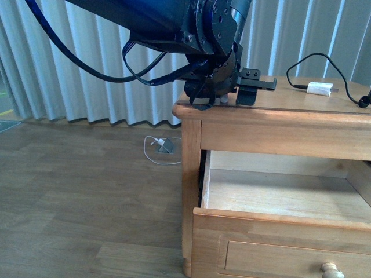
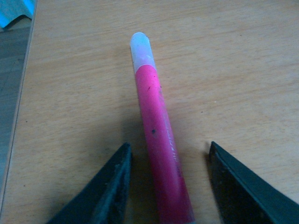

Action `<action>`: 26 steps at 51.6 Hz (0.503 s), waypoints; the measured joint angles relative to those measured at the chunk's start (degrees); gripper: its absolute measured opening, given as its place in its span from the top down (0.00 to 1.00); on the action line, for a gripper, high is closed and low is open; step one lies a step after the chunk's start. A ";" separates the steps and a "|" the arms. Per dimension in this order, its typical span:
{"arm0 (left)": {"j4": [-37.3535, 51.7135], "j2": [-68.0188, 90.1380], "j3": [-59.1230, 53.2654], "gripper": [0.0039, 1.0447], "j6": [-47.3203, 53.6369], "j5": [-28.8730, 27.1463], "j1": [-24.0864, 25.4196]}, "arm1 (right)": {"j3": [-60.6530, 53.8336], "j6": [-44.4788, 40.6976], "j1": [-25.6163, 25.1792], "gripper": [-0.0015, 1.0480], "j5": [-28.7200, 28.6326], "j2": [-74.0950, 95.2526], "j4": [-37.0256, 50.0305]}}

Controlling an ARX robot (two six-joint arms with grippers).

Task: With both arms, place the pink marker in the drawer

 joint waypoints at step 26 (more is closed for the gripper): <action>19.76 -12.15 -24.30 0.86 4.79 16.22 2.10 | 0.00 0.00 0.00 0.08 0.00 0.00 0.00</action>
